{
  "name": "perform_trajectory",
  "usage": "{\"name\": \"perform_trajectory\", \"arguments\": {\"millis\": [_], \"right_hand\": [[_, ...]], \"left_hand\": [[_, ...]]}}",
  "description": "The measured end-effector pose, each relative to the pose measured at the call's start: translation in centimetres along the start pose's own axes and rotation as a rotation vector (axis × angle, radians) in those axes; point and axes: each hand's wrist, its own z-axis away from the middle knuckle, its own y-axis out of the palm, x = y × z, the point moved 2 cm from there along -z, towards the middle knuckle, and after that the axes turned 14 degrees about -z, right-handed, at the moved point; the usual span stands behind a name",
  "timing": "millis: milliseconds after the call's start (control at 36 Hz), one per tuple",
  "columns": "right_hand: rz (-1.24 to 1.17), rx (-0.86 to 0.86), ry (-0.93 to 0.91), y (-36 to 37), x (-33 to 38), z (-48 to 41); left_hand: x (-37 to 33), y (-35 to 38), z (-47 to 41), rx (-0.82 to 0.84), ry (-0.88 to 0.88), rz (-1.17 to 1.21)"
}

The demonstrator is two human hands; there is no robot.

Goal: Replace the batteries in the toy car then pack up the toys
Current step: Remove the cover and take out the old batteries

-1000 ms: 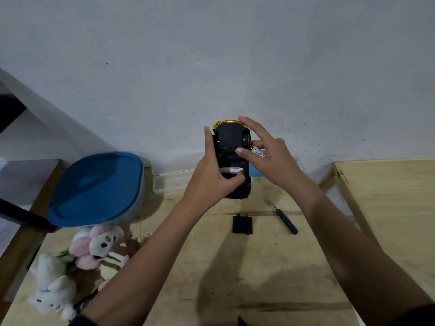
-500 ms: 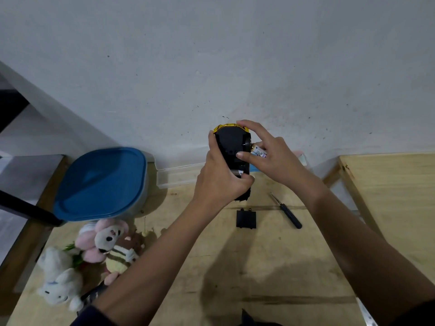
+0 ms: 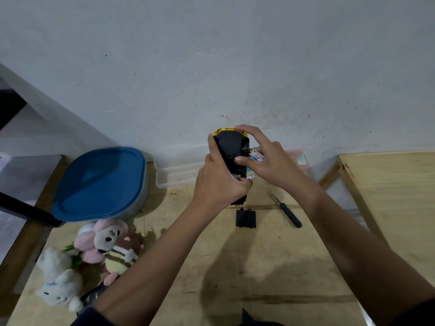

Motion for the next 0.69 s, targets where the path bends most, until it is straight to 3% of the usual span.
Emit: {"name": "perform_trajectory", "arguments": {"millis": [222, 694], "right_hand": [[0.004, -0.003, 0.0, -0.7, -0.2, 0.1], [0.08, 0.014, 0.036, 0.4, -0.1, 0.6]], "left_hand": [[0.8, -0.5, 0.2, 0.019, 0.068, 0.085], [0.8, 0.5, 0.2, 0.068, -0.008, 0.227]]}}
